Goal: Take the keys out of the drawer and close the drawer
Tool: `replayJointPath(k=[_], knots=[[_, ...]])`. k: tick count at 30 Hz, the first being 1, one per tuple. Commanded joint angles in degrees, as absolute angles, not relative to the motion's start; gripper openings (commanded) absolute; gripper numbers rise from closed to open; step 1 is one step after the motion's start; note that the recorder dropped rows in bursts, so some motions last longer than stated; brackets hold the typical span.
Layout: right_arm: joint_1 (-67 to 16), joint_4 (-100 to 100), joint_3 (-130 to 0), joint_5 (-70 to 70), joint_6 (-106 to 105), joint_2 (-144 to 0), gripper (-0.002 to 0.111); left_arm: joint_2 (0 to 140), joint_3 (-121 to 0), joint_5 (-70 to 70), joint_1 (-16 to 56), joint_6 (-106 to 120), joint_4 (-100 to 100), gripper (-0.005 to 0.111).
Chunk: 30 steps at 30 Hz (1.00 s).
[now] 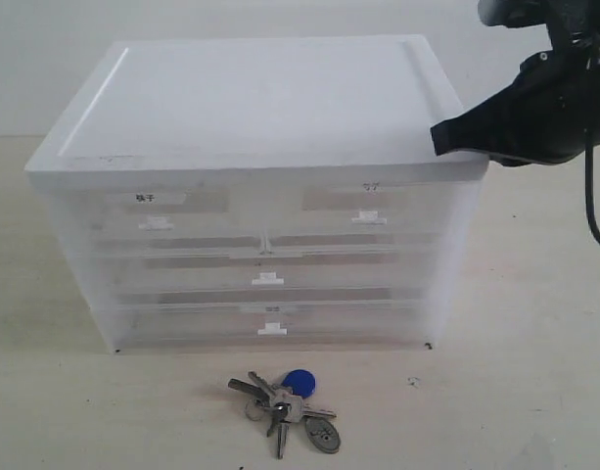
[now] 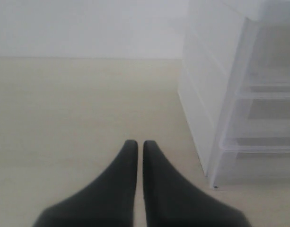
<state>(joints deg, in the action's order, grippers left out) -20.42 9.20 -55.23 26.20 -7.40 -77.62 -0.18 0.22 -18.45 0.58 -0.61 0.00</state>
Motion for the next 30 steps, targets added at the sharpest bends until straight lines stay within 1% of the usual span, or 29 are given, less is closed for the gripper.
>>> replayJointPath(k=[1,4,6,10,11,15,19,26,30], knots=[[-20.99,7.82,-55.08,26.94,-7.4,-77.79,0.0,0.0,0.0,-17.8,0.56,-0.42,0.0,0.005],[-20.99,6.69,-55.08,26.82,-6.27,-77.12,0.0,0.0,0.0,-17.8,0.56,-0.42,0.0,0.005],[-20.99,6.69,-55.08,26.69,-6.27,-74.02,0.0,0.0,0.0,-17.8,0.56,-0.42,0.0,0.005],[-21.14,6.69,-54.94,28.31,-6.27,-63.83,0.0,0.0,0.0,-17.8,0.56,-0.42,0.0,0.005],[-21.14,6.69,-54.48,28.31,-6.27,-61.06,0.0,0.0,0.0,-17.8,0.56,-0.42,0.0,0.005],[-21.14,6.69,-46.0,22.82,-5.61,-39.45,0.0,0.0,0.0,-17.8,0.56,-0.42,0.0,0.005],[-21.14,6.69,-38.37,21.97,-5.61,-20.01,0.0,0.0,0.0,-17.8,0.56,-0.42,0.0,0.005],[-21.14,6.69,-33.32,21.92,-5.73,-2.52,0.0,0.0,0.0,-17.8,0.56,-0.42,0.0,0.005],[-21.14,6.69,-33.27,22.55,-5.73,0.0,0.0,0.0,0.0,-17.8,0.56,-0.42,0.0,0.005]])
